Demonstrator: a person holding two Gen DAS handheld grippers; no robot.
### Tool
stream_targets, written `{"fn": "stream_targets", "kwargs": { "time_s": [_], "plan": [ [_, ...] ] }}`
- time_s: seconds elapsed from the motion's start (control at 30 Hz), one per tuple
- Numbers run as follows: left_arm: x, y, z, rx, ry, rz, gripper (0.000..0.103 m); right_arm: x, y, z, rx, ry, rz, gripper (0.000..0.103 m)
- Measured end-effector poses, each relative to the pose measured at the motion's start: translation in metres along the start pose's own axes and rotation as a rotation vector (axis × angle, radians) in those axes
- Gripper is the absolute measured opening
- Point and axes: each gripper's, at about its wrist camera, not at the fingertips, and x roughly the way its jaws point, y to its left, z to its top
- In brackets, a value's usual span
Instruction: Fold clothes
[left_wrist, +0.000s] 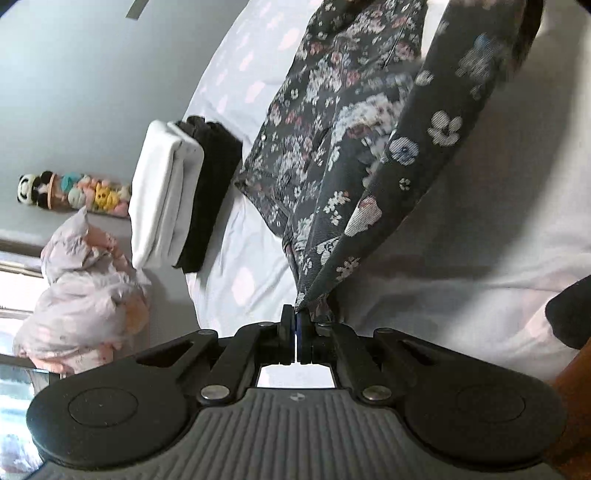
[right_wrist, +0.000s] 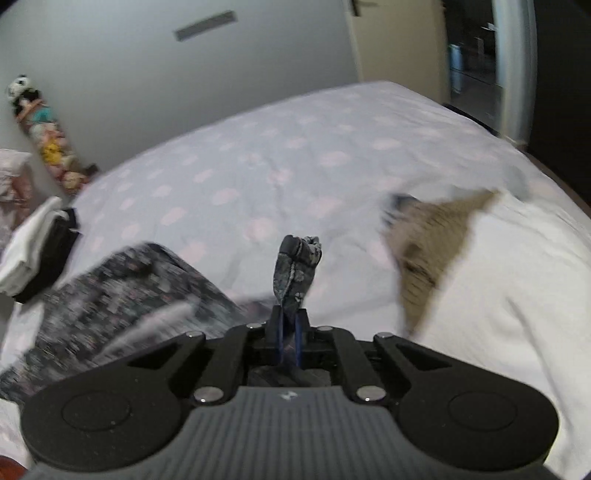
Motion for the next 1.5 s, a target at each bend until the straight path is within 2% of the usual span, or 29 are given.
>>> {"fn": "stream_targets", "kwargs": {
  "time_s": [0.17,0.27,0.33,0.37,0.5,0.63,0.83,1.0,1.1,1.13,1.2,1.33,1.5],
  "plan": [
    [0.008,0.000,0.014,-0.019,0.028,0.021,0.001,-0.004,-0.049,-0.035,0.079,0.072,-0.049,0.007],
    [0.011,-0.001,0.021,-0.016,0.050,0.031,0.001,0.016,-0.058,-0.048,0.082,0.183,-0.059,0.009],
    [0.012,-0.001,0.022,-0.017,0.059,0.032,0.001,0.025,-0.063,-0.052,0.069,0.244,-0.092,0.032],
    [0.012,-0.001,0.022,-0.016,0.064,0.033,0.001,0.027,-0.064,-0.052,0.056,0.267,-0.120,0.034],
    [0.018,-0.004,0.025,-0.005,0.084,0.035,0.001,0.029,-0.060,-0.033,-0.047,0.252,-0.174,0.034],
    [0.024,-0.009,0.029,0.019,0.111,0.028,0.001,0.043,-0.051,-0.005,-0.127,0.249,-0.153,0.034],
    [0.030,-0.011,0.034,0.038,0.153,0.014,0.001,0.108,-0.037,0.011,-0.172,0.417,-0.093,0.035],
    [0.038,-0.014,0.040,0.063,0.183,0.000,0.001,0.158,-0.037,-0.004,-0.244,0.607,-0.150,0.039],
    [0.042,-0.012,0.044,0.051,0.197,-0.010,0.001,0.171,-0.047,-0.013,-0.206,0.659,-0.134,0.036],
    [0.043,-0.011,0.045,0.042,0.198,-0.010,0.001,0.168,-0.046,-0.012,-0.215,0.643,-0.127,0.026],
    [0.044,-0.007,0.048,0.023,0.201,-0.012,0.001,0.160,-0.043,-0.011,-0.232,0.611,-0.114,0.020],
    [0.040,0.011,0.052,-0.076,0.186,-0.011,0.001,0.123,-0.043,0.011,-0.221,0.477,-0.073,0.018],
    [0.028,0.047,0.061,-0.252,0.157,-0.007,0.001,0.059,-0.044,0.061,-0.182,0.204,-0.042,0.017]
  ]
}}
